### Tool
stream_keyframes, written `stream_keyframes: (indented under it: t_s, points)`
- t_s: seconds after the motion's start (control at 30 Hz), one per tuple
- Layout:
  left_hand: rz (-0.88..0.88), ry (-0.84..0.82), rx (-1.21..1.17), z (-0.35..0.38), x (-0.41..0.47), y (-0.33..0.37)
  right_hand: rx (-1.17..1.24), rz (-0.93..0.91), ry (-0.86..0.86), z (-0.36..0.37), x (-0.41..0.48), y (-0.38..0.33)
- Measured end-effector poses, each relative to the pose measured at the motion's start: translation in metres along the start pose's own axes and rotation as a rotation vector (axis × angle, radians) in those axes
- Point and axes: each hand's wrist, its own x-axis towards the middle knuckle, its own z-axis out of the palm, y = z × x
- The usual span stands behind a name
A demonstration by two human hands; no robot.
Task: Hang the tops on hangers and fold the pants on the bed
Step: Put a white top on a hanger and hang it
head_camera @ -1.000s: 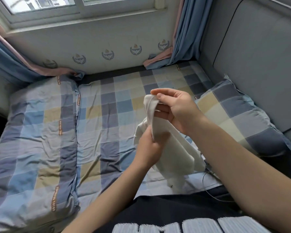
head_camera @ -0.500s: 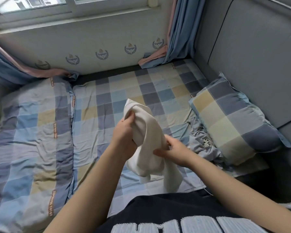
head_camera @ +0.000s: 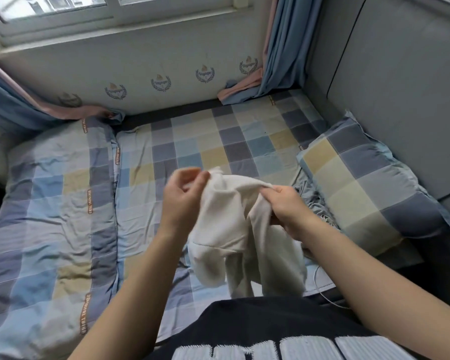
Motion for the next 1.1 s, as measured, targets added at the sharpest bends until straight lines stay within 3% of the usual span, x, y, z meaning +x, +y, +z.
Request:
stream_keyframes:
  t_s: [0.13,0.17,0.33,0.47,0.63,0.73,0.8,0.87,1.03,1.1]
  points:
    - [-0.149,-0.580,0.214,0.021,-0.026,-0.017,0.206,0.022,-0.011,-0.002,-0.008,-0.041]
    - [-0.151,-0.650,0.255,0.029,-0.032,-0.023,0.237,0.019,-0.029,-0.002,-0.010,-0.050]
    - [-0.046,-0.418,0.238,0.068,-0.040,-0.038,0.445,0.013,-0.124,-0.003,-0.020,-0.079]
    - [-0.189,-0.222,-0.031,0.066,-0.021,-0.039,0.520,-0.036,-0.225,-0.014,-0.019,-0.076]
    - [-0.419,0.005,-0.282,0.047,0.004,-0.025,0.080,-0.118,-0.179,-0.020,-0.022,-0.028]
    - [-0.554,0.139,-0.388,0.039,0.014,-0.011,-0.252,-0.119,-0.284,-0.011,-0.032,0.013]
    - [-0.646,0.147,-0.493,0.034,0.017,0.000,-0.328,-0.084,-0.390,-0.002,-0.040,0.033]
    - [-0.683,0.103,-0.583,0.030,0.017,0.009,-0.332,-0.079,-0.390,0.009,-0.043,0.047]
    - [-0.678,0.046,-0.719,0.022,0.011,0.023,-0.496,-0.240,-0.086,0.015,-0.029,0.049]
    - [-0.648,0.018,-0.706,0.017,0.009,0.021,-0.382,-0.268,-0.059,0.014,-0.021,0.047]
